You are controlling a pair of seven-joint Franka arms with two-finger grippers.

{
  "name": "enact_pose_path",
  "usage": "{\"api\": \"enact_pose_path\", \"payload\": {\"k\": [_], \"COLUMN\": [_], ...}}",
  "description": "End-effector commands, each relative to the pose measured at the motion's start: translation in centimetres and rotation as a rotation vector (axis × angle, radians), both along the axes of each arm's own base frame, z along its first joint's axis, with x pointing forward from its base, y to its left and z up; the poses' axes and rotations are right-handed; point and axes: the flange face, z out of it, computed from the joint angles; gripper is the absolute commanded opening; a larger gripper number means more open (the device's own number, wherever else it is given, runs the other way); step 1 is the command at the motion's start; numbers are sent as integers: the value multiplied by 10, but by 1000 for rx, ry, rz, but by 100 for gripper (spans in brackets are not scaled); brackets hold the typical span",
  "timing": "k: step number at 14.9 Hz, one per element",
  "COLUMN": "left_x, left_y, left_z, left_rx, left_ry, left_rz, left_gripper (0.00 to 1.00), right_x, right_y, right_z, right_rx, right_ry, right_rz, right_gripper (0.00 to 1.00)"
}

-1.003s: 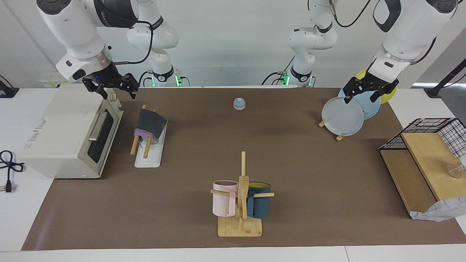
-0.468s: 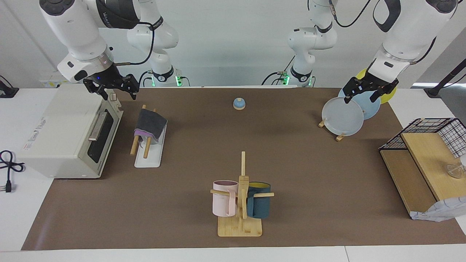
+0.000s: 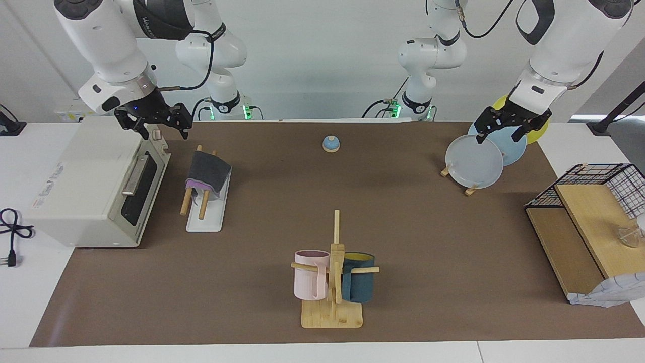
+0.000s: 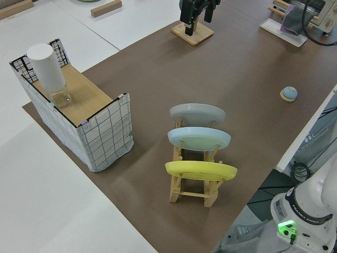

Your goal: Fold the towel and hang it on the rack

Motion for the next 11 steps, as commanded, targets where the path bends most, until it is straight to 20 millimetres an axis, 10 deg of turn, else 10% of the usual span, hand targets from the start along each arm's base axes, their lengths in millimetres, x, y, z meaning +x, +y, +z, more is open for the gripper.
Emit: {"api": "enact_pose_path", "payload": {"k": [1,11], "left_x": [-4,-4], "left_y": [2,4], "left_z": [3,3], "left_rx": [20,20], "left_ry": [-11,-9], "left_rz": [-3,0], "left_gripper": [100,100], "right_x": [2,6], "right_y": [6,4], "right_z": [6,9], "right_rx": [-8,-2], "right_ry": [-18,-52], "right_rz": [-8,-11], "right_gripper": [100,100]}}
